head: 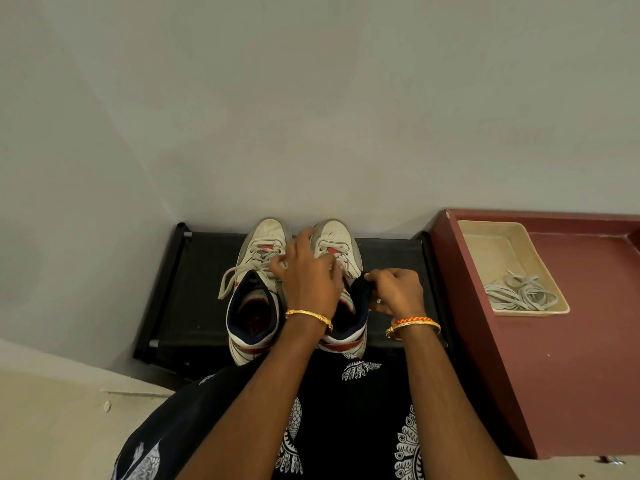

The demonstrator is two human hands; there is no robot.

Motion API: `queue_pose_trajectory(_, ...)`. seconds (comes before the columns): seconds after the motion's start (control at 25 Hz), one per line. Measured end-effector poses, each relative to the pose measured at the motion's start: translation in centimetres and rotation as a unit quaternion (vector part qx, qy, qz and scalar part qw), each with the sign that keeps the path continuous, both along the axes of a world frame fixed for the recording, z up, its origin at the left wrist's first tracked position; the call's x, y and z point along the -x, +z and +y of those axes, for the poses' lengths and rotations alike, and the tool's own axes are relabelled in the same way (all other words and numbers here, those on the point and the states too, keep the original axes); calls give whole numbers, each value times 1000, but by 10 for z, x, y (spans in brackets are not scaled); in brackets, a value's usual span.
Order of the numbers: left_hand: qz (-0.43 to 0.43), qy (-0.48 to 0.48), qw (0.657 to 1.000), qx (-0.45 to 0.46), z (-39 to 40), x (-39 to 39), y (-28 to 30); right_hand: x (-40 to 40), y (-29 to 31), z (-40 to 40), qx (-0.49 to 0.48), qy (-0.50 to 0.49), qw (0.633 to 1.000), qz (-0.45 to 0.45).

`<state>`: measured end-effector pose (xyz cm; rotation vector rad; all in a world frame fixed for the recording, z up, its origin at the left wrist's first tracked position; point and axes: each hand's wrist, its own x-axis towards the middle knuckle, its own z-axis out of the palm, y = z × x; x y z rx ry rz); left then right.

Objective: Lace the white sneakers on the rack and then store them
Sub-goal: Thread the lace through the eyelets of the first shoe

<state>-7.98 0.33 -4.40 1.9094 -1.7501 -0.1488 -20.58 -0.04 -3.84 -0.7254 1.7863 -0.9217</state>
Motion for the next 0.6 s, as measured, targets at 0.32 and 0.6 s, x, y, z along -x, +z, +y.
queue_pose_trajectory(0.32, 190, 189, 963, -15, -4, -44, 10, -1, -1, -1, -13, -8, 1000, -17)
queue_pose_trajectory(0.6, -81, -70, 986, -126, 6, 10, -4, -1, -4, 0, -12, -7, 1000, -10)
